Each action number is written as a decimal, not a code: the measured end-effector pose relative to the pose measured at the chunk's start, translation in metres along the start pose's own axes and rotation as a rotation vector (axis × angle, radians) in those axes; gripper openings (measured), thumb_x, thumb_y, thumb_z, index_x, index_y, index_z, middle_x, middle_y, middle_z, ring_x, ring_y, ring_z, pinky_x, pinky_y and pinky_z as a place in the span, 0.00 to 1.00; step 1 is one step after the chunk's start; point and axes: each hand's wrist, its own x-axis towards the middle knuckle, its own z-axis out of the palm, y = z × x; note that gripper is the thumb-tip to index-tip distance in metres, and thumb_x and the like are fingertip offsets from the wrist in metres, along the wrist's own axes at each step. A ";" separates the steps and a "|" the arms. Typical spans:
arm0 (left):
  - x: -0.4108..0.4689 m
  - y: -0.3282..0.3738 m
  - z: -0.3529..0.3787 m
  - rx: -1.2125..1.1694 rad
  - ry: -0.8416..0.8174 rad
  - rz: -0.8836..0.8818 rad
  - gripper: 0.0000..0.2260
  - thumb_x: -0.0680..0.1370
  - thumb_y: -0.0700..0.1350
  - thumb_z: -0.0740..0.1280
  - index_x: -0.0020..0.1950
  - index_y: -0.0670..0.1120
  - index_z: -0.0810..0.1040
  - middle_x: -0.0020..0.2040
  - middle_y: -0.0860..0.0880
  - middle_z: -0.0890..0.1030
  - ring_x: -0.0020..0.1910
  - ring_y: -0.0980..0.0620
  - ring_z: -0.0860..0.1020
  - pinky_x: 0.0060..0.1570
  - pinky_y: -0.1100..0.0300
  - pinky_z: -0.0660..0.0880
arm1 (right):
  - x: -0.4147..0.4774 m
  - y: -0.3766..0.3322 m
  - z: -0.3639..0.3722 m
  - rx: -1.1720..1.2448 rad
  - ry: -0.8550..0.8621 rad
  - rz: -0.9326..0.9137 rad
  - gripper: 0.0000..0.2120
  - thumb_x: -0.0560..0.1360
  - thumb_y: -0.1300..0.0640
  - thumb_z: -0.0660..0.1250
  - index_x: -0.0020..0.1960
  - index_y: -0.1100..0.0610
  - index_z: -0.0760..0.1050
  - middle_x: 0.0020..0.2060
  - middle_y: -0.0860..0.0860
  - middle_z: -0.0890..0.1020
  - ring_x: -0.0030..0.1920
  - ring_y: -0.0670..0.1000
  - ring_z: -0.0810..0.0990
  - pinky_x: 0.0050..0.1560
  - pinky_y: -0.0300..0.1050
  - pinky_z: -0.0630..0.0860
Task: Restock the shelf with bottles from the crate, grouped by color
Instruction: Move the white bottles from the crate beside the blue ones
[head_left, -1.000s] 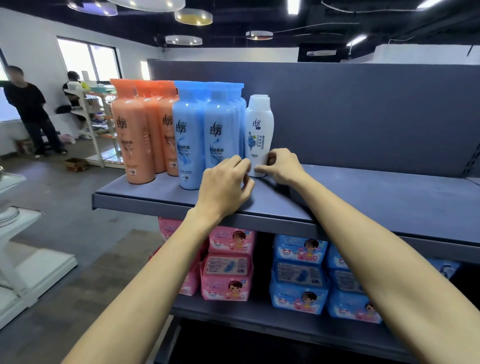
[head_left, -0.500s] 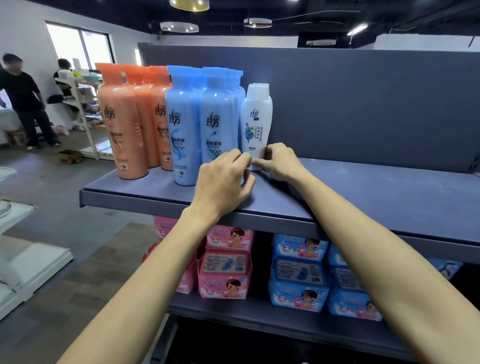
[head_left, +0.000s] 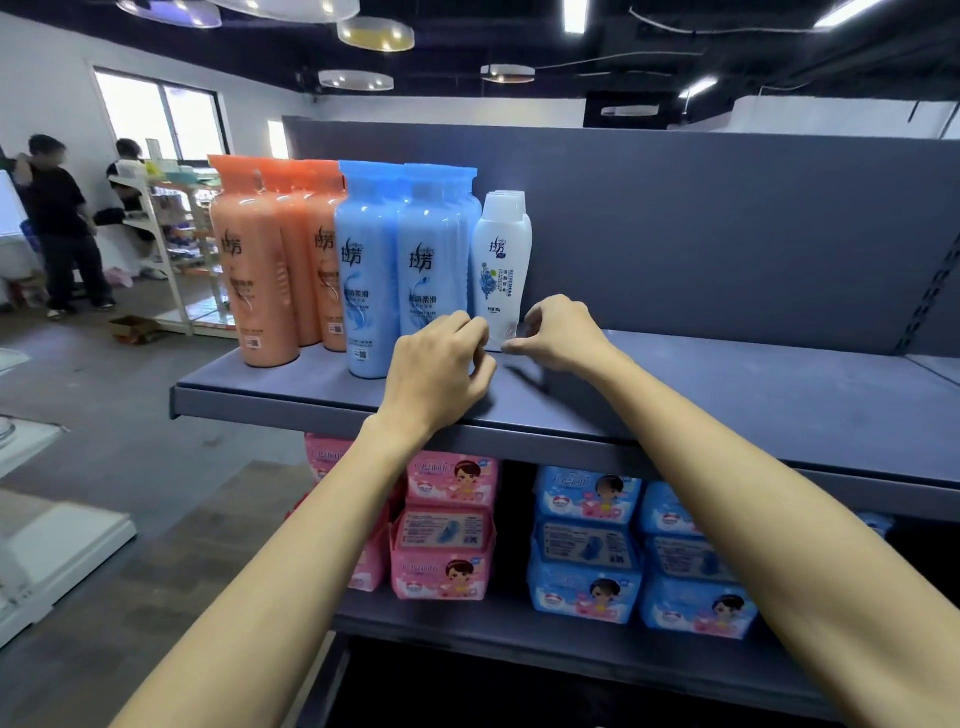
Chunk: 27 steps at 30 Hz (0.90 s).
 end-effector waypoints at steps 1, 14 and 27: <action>0.000 0.000 0.000 0.000 -0.004 0.002 0.05 0.73 0.47 0.62 0.41 0.46 0.73 0.37 0.51 0.74 0.37 0.49 0.74 0.26 0.57 0.68 | -0.005 0.000 -0.003 -0.013 0.005 -0.011 0.15 0.69 0.49 0.77 0.40 0.61 0.77 0.32 0.50 0.77 0.33 0.50 0.72 0.29 0.41 0.67; 0.013 0.024 -0.022 0.036 -0.141 -0.011 0.06 0.73 0.47 0.64 0.46 0.46 0.74 0.42 0.49 0.75 0.41 0.44 0.76 0.33 0.55 0.70 | -0.057 0.000 -0.043 -0.184 0.060 -0.078 0.22 0.70 0.48 0.74 0.59 0.57 0.76 0.54 0.55 0.80 0.51 0.56 0.79 0.54 0.53 0.79; 0.028 0.066 -0.057 0.110 -0.304 0.122 0.12 0.77 0.54 0.62 0.53 0.48 0.76 0.49 0.50 0.77 0.50 0.47 0.76 0.39 0.56 0.66 | -0.115 0.006 -0.084 -0.469 0.110 -0.209 0.20 0.76 0.50 0.70 0.63 0.59 0.73 0.54 0.56 0.81 0.54 0.59 0.78 0.53 0.54 0.76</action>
